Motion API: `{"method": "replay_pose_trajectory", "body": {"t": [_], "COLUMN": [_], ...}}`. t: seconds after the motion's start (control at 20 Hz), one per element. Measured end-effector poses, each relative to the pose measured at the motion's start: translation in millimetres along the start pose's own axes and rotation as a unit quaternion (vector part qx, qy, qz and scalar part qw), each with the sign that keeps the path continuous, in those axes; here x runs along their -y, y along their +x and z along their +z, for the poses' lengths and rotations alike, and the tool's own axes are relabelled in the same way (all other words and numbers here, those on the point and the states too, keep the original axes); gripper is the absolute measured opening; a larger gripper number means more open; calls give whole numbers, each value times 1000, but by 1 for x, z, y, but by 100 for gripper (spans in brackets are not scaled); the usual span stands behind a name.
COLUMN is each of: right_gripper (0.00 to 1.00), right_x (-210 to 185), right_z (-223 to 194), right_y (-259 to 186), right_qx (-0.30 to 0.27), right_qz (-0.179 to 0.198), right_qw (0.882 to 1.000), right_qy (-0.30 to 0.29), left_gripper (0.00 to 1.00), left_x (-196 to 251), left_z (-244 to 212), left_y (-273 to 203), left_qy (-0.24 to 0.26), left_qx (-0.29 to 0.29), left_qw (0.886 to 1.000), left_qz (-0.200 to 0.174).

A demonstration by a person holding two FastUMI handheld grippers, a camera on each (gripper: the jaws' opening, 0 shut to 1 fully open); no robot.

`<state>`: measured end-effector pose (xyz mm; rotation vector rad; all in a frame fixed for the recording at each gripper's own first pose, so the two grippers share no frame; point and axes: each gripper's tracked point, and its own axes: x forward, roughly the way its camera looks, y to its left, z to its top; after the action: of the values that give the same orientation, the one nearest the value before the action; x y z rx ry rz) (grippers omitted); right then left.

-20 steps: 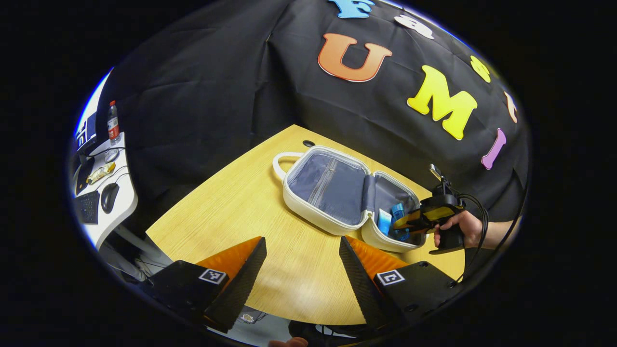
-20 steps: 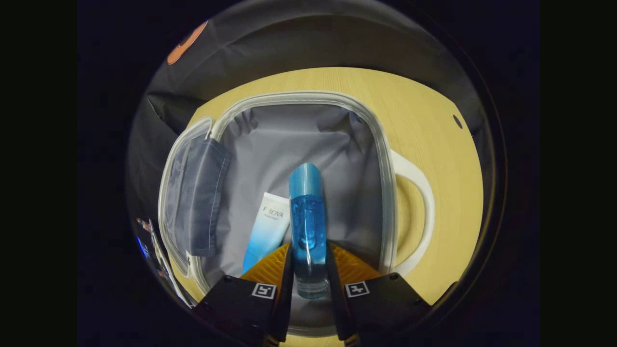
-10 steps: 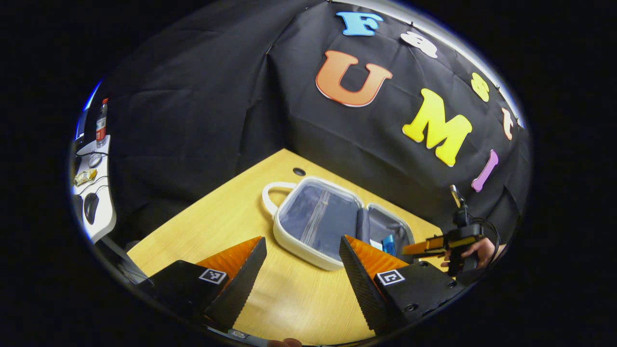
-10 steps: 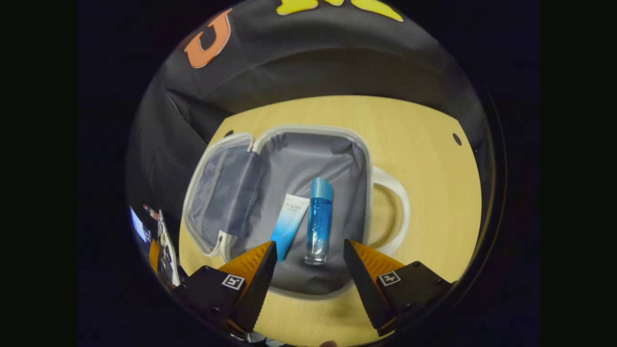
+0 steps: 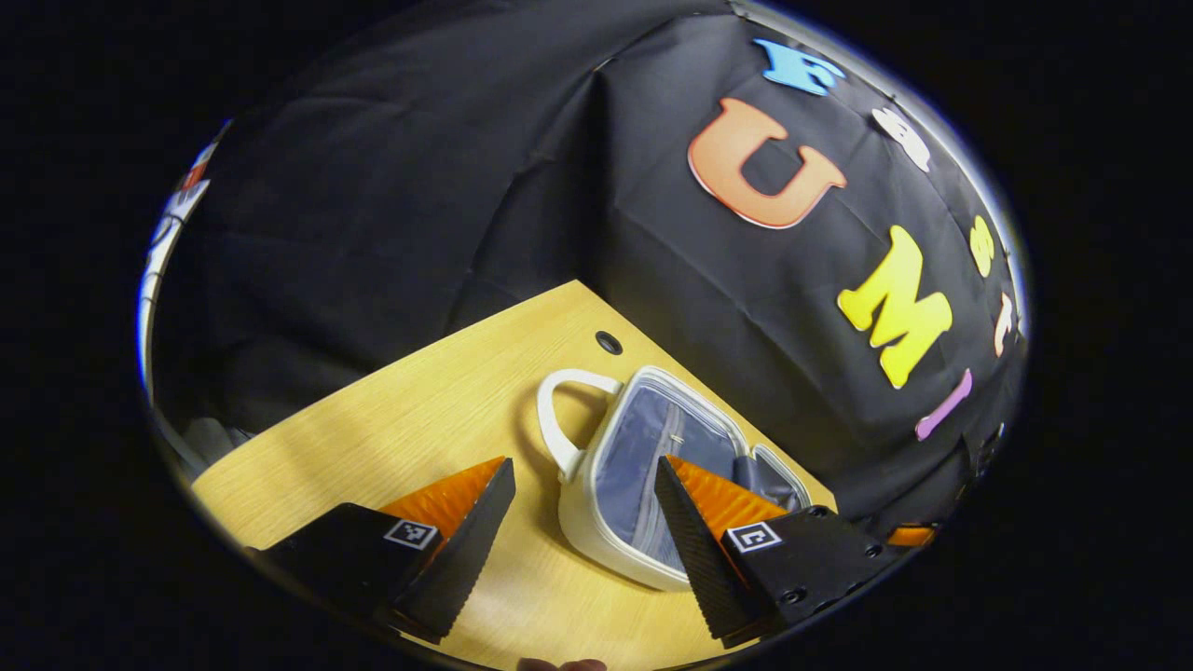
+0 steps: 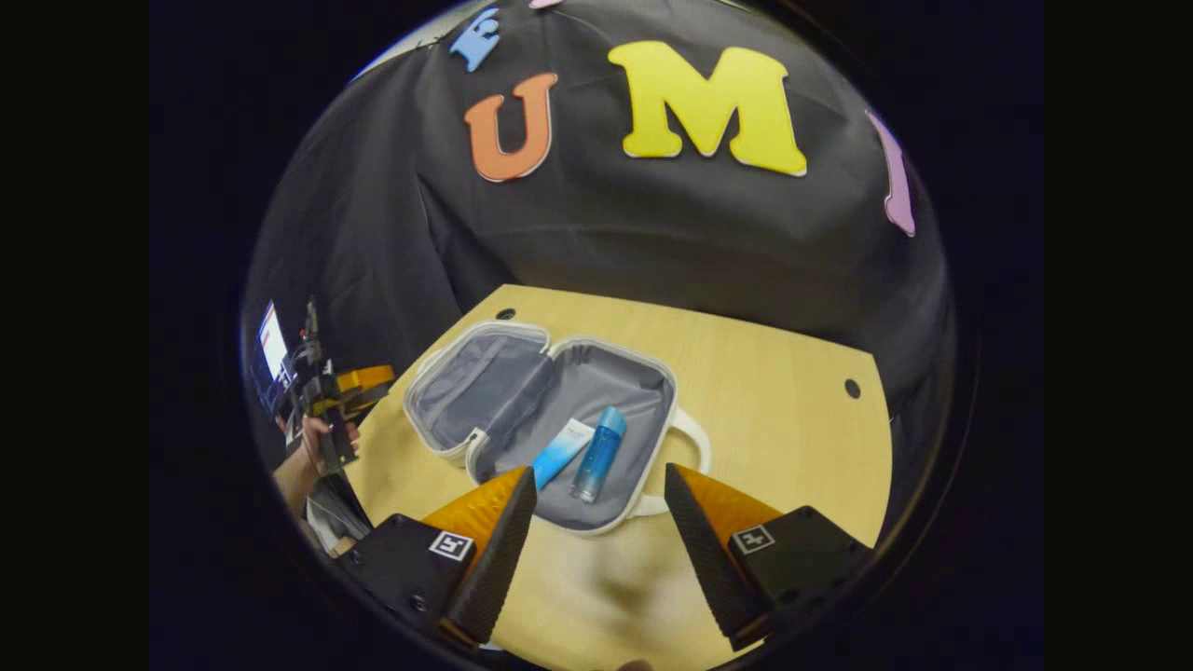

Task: First open the suitcase, pack the skin care products into it, and then close the suitcase.

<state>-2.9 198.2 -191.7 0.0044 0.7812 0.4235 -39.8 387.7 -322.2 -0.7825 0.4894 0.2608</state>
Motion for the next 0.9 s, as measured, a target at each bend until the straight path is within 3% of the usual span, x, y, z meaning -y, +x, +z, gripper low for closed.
{"method": "replay_pose_trajectory", "body": {"t": [0.05,0.1,0.25,0.5,0.55,0.65,0.7,0.75,0.8,0.85,0.9], "right_gripper": [82,77,82,82,82,77,82,82,82,82,82], "right_x": [3,6,16,26,28,31,31,31,31,32,32], "right_z": [-1,-4,-9,-9,-8,-5,-4,-4,-4,-4,-3], "right_y": [-6,-12,-25,-32,-32,-32,-33,-33,-34,-33,-35], "right_qx": [2,2,5,6,6,8,9,10,11,11,13], "right_qz": [-3,-8,-22,-39,-41,-43,-43,-42,-42,-40,-41], "right_qw": [1000,1000,1000,999,999,999,999,999,999,999,999], "right_qy": [1,3,5,16,18,23,25,29,30,30,29], "left_gripper": [96,96,96,92,77,95,93,58,64,52,46], "left_x": [-4,-8,-16,-26,-26,-29,-30,-34,-38,-35,-30], "left_z": [2,5,15,12,7,1,-3,-2,-1,0,2], "left_y": [9,19,43,75,83,92,95,101,105,106,107], "left_qy": [-10,-23,-78,-173,-179,-184,-180,-177,-181,-192,-201], "left_qx": [-1,3,12,8,2,-13,-20,-21,-22,-24,-27], "left_qw": [1000,1000,997,985,984,983,983,984,983,980,978], "left_qz": [-4,-4,-10,-20,-19,-7,8,22,36,36,36]}}
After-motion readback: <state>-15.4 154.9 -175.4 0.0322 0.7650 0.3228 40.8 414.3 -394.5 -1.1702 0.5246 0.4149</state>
